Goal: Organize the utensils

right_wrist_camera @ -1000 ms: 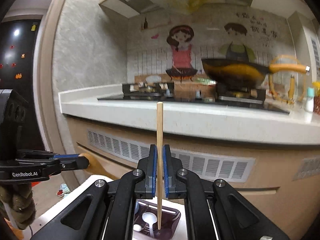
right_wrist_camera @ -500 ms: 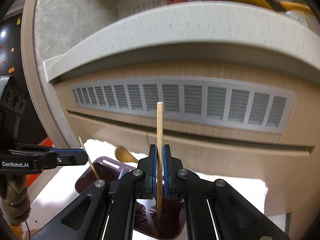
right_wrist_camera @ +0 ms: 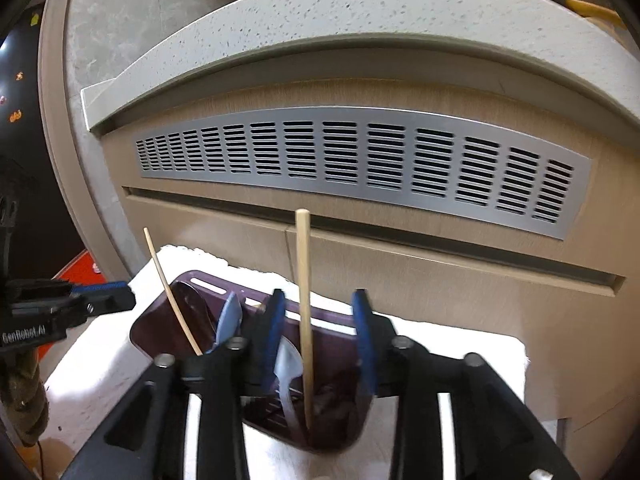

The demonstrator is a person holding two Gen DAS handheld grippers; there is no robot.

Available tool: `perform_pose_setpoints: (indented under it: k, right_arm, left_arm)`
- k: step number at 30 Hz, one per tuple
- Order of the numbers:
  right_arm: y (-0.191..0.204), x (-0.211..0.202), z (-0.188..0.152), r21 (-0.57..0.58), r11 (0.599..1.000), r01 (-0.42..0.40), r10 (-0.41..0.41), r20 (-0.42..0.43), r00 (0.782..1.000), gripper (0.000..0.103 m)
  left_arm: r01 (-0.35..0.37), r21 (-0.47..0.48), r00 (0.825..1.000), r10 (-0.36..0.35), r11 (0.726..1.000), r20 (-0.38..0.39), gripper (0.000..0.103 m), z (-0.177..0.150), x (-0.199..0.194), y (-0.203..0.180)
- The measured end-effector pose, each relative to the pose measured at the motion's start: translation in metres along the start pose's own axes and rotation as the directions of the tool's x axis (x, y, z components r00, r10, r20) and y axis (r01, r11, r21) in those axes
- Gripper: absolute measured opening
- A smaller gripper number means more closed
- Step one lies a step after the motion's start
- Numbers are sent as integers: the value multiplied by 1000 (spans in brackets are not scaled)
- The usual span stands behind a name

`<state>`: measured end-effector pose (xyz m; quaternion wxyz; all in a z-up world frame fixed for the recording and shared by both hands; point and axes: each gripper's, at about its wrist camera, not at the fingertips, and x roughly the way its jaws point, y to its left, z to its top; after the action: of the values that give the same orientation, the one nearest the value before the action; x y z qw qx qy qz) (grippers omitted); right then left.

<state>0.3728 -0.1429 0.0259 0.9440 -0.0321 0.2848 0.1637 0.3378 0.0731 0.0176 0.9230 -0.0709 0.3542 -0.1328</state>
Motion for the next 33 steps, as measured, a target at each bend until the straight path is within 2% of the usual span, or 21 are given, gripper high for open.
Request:
perform_pose_setpoints:
  k: [2,4,8,13,15,17,19,23,26,29,33]
  right_arm:
    - [-2,-10,-6,15,1000,20,-20,7,1000,51]
    - [-5,-20,-13,38,999,33,-33,1,999,52]
    - [-5,-42,-37,75,995,59,-58,-18,998,58]
    - [4,-76,-77,94,990,108,-106,-21,994,65]
    - [12,-88,-92,96,988,125,-123,-25,992,66]
    - [20,-103,-110,98,984,149,-147,-27,989,71]
    - [28,-121,-126,108,980,167,-167,-12,986,81]
    - [36,-159,-146,135,967,217,-224,42,974,92]
    - [39,-183,-155,163,956,243,-258,78,963,99]
    - [41,-198,-161,158,954,255,-273,104,956,99]
    - [41,-212,-166,162,953,257,-278,122,953,99]
  left_arm:
    - [-22,12,999,21,1000,24,30,-12,-7,-5]
    - [-38,19,998,36,999,55,47,-25,-17,-11]
    - [-75,34,990,70,997,124,65,-50,-37,-25]
    - [-94,36,971,84,995,224,95,-87,-66,-44]
    - [-119,54,964,103,991,245,101,-104,-77,-55]
    - [-157,82,959,132,984,250,103,-117,-85,-66]
    - [-195,96,949,163,976,270,103,-131,-96,-78]
    - [-198,80,938,166,977,305,103,-150,-119,-91]
    - [-228,74,927,193,971,321,103,-159,-133,-99]
    - [-259,51,916,229,964,328,103,-165,-145,-103]
    - [-259,55,918,228,964,324,103,-169,-150,-105]
